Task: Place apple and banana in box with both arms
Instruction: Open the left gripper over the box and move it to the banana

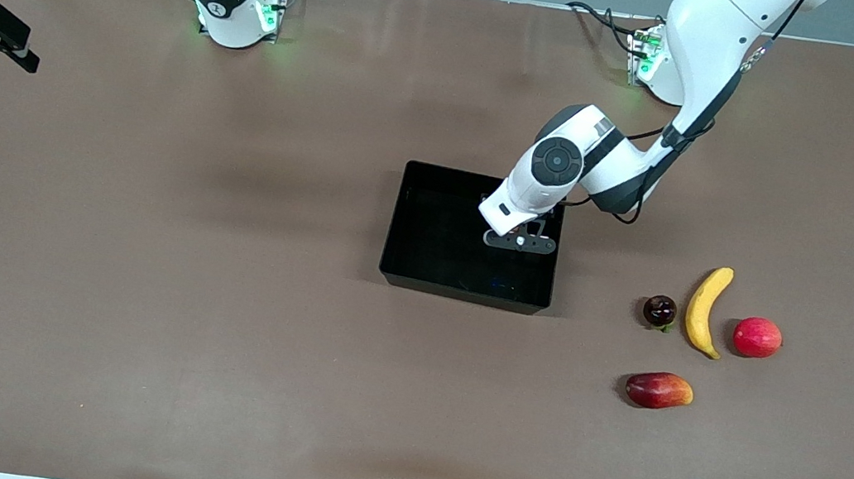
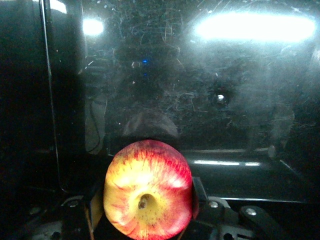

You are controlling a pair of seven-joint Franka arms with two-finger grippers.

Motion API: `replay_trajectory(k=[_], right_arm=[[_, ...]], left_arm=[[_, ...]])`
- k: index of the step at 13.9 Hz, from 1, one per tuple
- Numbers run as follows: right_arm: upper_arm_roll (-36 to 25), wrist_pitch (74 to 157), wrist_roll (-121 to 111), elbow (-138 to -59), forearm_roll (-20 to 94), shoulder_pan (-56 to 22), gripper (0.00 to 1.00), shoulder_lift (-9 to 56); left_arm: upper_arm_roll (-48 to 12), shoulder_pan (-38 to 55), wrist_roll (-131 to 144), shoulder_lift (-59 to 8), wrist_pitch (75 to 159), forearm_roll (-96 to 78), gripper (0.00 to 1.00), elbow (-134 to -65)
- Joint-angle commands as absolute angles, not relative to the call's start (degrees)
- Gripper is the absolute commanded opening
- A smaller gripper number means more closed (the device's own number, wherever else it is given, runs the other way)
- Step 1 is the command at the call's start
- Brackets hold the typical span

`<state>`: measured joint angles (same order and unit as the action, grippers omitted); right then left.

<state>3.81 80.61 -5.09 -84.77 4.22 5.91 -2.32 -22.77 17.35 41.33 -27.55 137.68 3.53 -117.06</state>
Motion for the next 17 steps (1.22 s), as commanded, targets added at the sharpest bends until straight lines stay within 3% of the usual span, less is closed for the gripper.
replay_trajectory(k=[1,4,8,9,13,17], right_arm=[[3.9,81.4,-5.5,-86.3,3.2,5.4,1.0,-3.7],[3.5,81.6,-5.5,-84.3,2.9,5.4,1.0,-3.5],[3.5,81.2,-5.6,-84.5,1.6,5.3,1.0,-3.4],[3.5,81.2,-5.6,-84.7,1.0,5.3,1.0,-3.5],[3.5,81.1,-5.5,-84.7,-1.1,5.2,1.0,-3.5],[3.6,80.1,-5.4,-84.8,-1.1,5.4,1.0,-3.4]], left_arm=[[-22.6,17.7,45.0,-26.0,138.7,5.1,1.0,-117.2],[-22.5,16.0,44.4,-19.6,133.1,5.0,1.0,-115.0],[-22.3,10.9,39.7,-16.8,113.4,5.0,1.0,-101.7],[-22.2,8.7,37.5,-16.7,110.6,5.1,1.0,-101.1],[-22.2,-7.6,8.2,-17.6,110.0,5.2,1.0,-101.6],[-22.1,-16.7,-10.7,-19.1,114.8,6.3,1.0,-105.7]])
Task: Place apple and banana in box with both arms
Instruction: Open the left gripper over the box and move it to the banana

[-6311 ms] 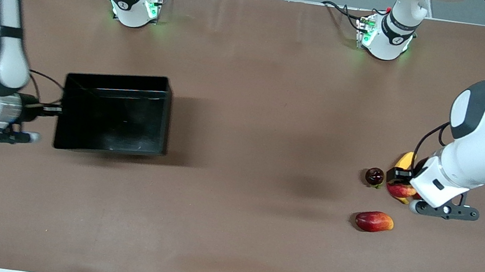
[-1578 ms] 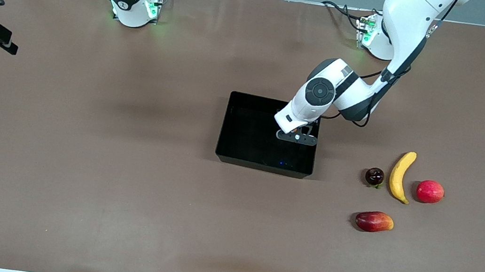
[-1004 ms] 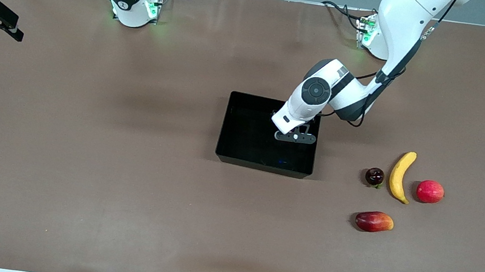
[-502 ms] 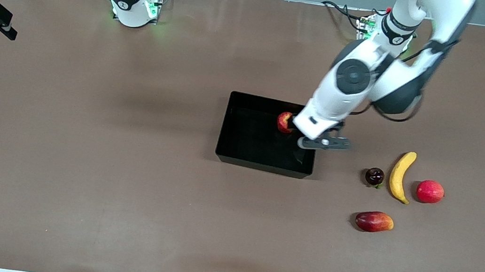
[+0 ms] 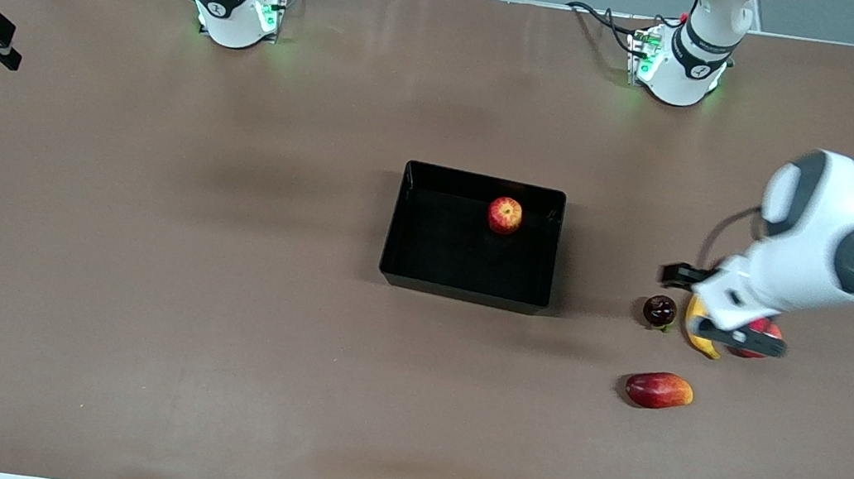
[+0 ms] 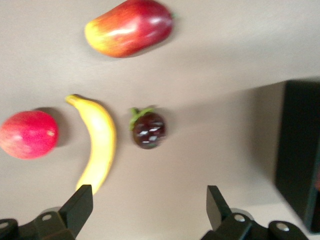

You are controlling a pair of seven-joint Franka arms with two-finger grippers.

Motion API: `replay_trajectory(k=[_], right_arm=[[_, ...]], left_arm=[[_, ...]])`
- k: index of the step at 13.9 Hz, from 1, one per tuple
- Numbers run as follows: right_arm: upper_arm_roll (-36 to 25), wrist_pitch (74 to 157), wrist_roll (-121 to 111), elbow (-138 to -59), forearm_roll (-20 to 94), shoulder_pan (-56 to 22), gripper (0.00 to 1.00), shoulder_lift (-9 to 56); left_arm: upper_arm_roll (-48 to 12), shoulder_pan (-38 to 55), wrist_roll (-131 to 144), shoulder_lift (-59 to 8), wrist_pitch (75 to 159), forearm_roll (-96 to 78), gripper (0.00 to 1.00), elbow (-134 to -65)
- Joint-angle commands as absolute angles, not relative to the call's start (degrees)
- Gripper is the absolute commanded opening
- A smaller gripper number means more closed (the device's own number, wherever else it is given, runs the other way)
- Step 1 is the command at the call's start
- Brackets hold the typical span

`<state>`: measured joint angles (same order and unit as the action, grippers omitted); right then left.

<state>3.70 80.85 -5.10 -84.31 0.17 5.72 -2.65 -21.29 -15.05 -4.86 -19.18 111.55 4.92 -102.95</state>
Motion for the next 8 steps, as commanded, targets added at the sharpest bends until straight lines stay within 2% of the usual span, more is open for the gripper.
replay_trajectory(k=[1,5,8], right_arm=[[3.6,80.1,-5.4,-84.8,-1.1,5.4,1.0,-3.4],[3.7,79.5,-5.4,-84.6,-1.0,5.5,1.0,-3.3],[3.7,79.5,-5.4,-84.6,-0.9,5.4,1.0,-3.3]], left_arm=[[-22.2,-18.5,-14.6,-19.4,117.6,8.9,1.0,-107.6],[-22.2,-22.0,-20.9,-20.1,131.5,13.3,1.0,-117.4],[-22.2,-22.2,-21.2,-21.4,136.7,21.5,1.0,-120.1]])
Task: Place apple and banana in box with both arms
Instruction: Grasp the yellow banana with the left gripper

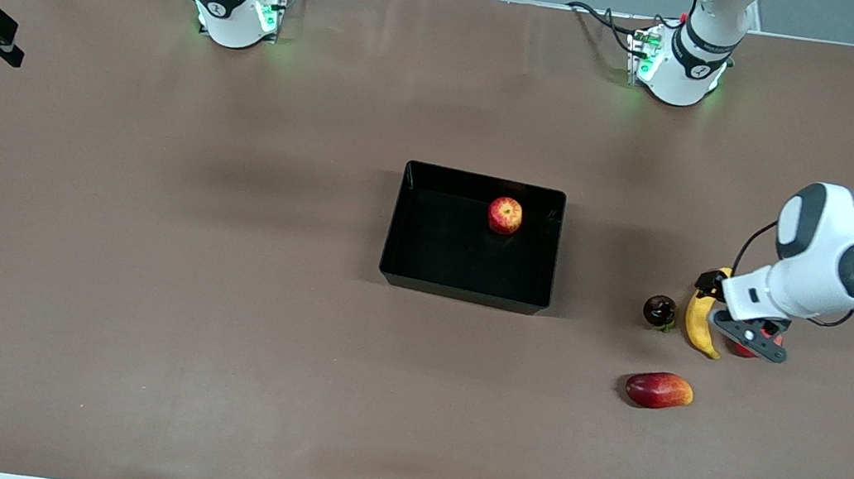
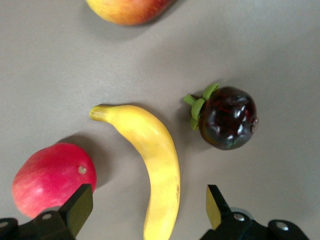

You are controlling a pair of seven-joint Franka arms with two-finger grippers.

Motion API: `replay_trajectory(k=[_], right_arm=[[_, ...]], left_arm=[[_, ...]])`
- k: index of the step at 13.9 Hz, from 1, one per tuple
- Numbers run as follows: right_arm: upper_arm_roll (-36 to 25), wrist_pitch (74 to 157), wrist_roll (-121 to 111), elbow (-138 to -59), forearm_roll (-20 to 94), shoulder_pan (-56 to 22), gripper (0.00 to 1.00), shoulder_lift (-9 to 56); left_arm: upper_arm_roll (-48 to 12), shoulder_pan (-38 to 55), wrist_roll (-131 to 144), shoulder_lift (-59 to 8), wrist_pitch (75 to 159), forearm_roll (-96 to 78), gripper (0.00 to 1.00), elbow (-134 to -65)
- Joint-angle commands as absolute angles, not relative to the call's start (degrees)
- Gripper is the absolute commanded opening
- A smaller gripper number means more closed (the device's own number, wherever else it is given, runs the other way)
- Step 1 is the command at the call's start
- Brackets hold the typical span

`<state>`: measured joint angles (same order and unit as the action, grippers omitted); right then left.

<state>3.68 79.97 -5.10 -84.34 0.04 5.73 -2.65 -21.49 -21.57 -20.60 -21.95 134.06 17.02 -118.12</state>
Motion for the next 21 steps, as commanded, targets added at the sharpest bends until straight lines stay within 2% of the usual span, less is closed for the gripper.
replay_trajectory(k=[1,4,8,10,11,13,14,17,21], right_arm=[[3.7,79.5,-5.4,-84.6,-0.9,5.4,1.0,-3.3],[3.7,79.5,-5.4,-84.6,-0.8,5.5,1.0,-3.3],[3.5,79.5,-5.4,-84.6,-0.9,5.2,1.0,-3.3],[3.3,79.4,-5.4,-84.6,-1.0,4.7,1.0,-3.3],[2.8,79.3,-5.4,-84.6,-1.0,4.5,1.0,-3.3],[1.9,79.3,-5.4,-84.6,-1.0,3.4,1.0,-3.3],[1.7,79.3,-5.4,-84.6,-1.0,3.2,1.0,-3.3],[1.7,79.3,-5.4,-84.6,-1.0,3.3,1.0,-3.3],[1.8,79.4,-5.4,-84.6,-0.7,3.8,1.0,-3.3]], left_arm=[[-22.2,-22.2,-21.2,-22.1,137.4,22.0,0.95,-120.7],[-22.2,-24.5,-21.2,-24.8,142.3,22.1,0.91,-122.3],[-22.2,-24.8,-20.8,-26.8,143.8,22.1,0.65,-122.7],[-22.3,-24.8,-20.0,-27.2,143.8,22.1,0.55,-122.9],[-22.3,-24.9,-20.0,-27.5,143.9,22.0,0.44,-122.9],[-22.4,-25.5,-20.2,-26.7,143.8,22.1,0.03,-122.9],[-22.6,-25.6,-20.6,-26.1,143.7,22.1,0.0,-122.8],[-23.9,-25.5,-20.7,-20.9,142.3,21.6,0.0,-122.6],[-29.3,-25.4,-20.3,-13.8,129.9,14.4,0.0,-118.7]])
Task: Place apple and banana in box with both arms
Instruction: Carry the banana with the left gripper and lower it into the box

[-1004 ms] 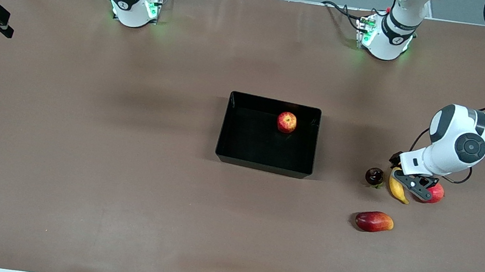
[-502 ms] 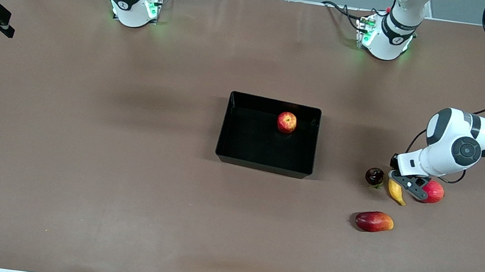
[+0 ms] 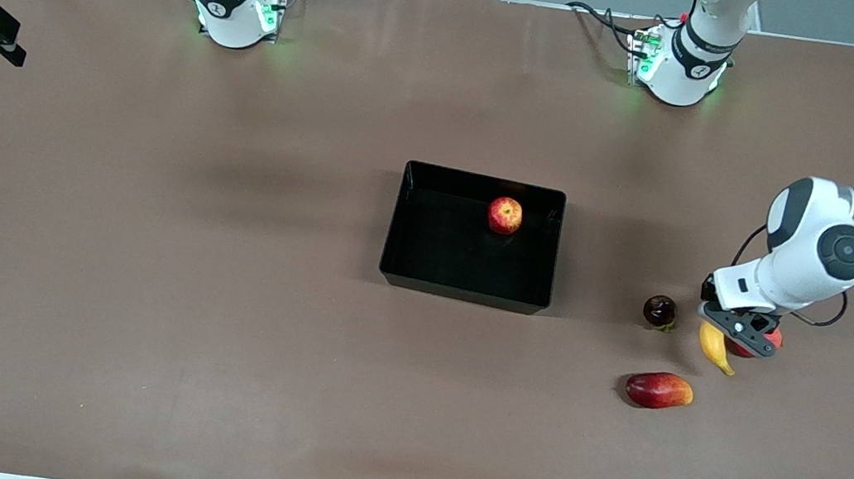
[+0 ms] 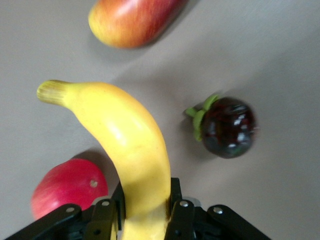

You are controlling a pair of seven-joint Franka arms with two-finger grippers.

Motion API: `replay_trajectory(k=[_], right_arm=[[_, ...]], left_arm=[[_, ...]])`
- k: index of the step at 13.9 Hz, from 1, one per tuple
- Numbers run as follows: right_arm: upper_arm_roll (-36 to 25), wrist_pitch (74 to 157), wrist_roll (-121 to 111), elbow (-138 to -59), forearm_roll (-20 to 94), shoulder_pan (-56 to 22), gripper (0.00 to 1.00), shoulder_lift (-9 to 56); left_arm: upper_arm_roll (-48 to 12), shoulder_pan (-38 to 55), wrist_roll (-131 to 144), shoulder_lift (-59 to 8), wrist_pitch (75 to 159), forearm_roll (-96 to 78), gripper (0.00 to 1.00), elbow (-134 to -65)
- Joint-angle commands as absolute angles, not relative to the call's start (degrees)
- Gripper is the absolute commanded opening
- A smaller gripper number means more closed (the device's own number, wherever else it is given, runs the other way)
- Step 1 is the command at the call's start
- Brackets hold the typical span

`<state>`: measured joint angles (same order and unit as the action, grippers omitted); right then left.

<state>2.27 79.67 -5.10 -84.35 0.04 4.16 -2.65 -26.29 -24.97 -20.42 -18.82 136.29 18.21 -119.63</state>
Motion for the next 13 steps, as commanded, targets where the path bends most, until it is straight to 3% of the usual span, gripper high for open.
replay_trajectory(k=[1,4,6,13], right_arm=[[1.8,79.4,-5.4,-84.6,-0.7,3.8,1.0,-3.3],[1.8,79.5,-5.4,-84.6,-0.5,3.8,1.0,-3.3],[1.8,79.4,-5.4,-84.6,-0.4,3.8,1.0,-3.3],[1.8,79.4,-5.4,-84.6,-0.4,3.9,1.0,-3.2]], left_arm=[[-31.4,-25.4,-19.2,-13.2,125.6,12.3,0.0,-116.0],[-38.7,-25.1,-5.9,-13.3,115.1,10.3,0.0,-110.2],[-43.0,-23.9,4.9,-14.6,114.5,10.5,0.0,-108.1],[-43.5,-6.4,21.0,-24.1,114.7,12.1,0.0,-99.8]])
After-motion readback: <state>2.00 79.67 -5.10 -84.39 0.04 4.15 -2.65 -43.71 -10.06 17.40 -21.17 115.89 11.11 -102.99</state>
